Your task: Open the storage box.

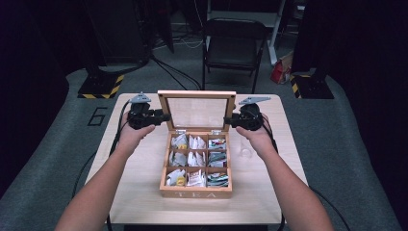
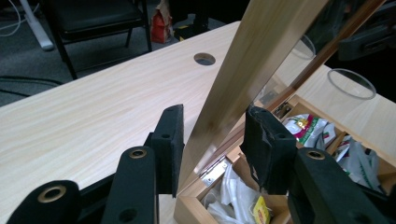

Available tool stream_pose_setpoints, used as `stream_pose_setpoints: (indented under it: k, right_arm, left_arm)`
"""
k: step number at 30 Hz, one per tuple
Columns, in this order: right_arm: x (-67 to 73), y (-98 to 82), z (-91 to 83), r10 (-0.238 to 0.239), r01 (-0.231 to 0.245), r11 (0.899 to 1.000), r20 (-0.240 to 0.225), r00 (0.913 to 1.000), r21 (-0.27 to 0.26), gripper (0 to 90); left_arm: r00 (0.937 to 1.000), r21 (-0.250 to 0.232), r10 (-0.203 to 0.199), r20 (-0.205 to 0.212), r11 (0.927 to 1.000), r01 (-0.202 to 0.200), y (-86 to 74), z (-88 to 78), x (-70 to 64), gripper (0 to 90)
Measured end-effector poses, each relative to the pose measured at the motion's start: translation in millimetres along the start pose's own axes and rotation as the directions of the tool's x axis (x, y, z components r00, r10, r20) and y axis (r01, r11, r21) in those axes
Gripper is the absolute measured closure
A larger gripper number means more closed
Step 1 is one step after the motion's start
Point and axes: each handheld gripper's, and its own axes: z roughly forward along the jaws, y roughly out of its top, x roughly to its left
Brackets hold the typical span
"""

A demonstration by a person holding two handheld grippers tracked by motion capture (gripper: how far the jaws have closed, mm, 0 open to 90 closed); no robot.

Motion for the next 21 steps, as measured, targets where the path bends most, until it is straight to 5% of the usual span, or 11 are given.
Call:
stream_pose_setpoints:
  k: [21]
  right_arm:
    - [-6.6,3.8,12.4,0.035,-0.035,0.999,0.003,0.9994,0.012,58.1]
  left_arm:
    - [0.9999,-0.011,-0.003,-0.012,0.9999,0.003,-2.8,17.0,8.2,65.0]
